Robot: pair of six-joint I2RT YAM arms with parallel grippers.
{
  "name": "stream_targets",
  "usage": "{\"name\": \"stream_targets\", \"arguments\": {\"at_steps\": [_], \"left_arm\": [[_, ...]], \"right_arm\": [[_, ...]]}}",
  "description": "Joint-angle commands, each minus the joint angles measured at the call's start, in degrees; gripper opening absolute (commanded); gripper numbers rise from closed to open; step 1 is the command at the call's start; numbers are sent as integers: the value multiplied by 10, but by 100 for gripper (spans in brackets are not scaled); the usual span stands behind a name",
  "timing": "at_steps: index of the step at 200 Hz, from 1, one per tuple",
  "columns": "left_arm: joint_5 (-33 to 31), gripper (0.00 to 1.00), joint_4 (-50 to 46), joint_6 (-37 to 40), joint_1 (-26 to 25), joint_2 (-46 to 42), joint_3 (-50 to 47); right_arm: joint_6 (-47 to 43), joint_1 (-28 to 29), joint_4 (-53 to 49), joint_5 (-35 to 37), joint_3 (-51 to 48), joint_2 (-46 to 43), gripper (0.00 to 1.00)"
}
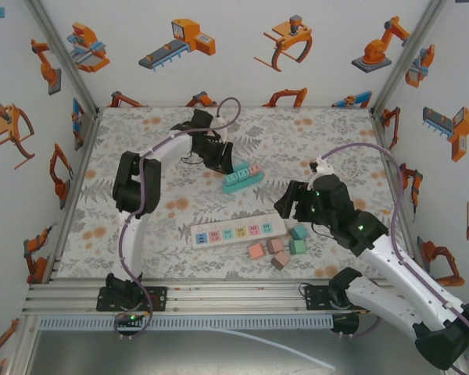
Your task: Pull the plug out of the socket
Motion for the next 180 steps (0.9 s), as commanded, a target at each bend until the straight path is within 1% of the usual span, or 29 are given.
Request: {"name": "stream_targets", "arguments": {"at_steps": [1, 18, 39, 56, 66, 78, 89, 98, 105, 116, 127, 148, 169, 180], "left_arm": [[-40, 47, -40, 78, -15, -20, -53], [-41, 47, -49, 111, -24, -39, -70], [-34, 49, -72, 149, -36, -53, -68], [-33, 51, -80, 166, -47, -60, -66], [-24, 53, -67, 165, -50, -68, -71], [-24, 59, -17, 142, -51, -88, -95], [-45, 61, 46, 102, -51, -114, -122], [-74, 64, 90, 67, -51, -133, -141], [-116, 69, 123, 33, -51, -146, -153], [-181, 69, 162, -29, -50, -156, -163], [-205, 71, 177, -69, -50, -156, -162], [-203, 71, 188, -109, -52, -138, -154], [-169, 67, 187, -123, -53, -117, -145], [-153, 62, 187, -126, -56, -110, -143]], "right_arm": [[14, 2, 17, -3, -8, -13, 67], [-8, 2, 24, -11, -9, -12, 67], [-45, 3, 24, -16, 0, -6, 68], [-68, 2, 25, -11, 10, -1, 69], [-82, 2, 31, -10, 13, -1, 69], [-98, 2, 42, -11, 16, 1, 69], [-109, 2, 49, -8, 19, 2, 70], [-115, 2, 52, -6, 23, 3, 70], [-116, 2, 53, -4, 26, 6, 70], [-118, 2, 55, -3, 28, 11, 70], [-117, 2, 58, -5, 28, 14, 70], [-108, 2, 61, -12, 27, 19, 70], [-102, 2, 58, -14, 22, 14, 70], [-100, 2, 58, -11, 17, 9, 70]]}}
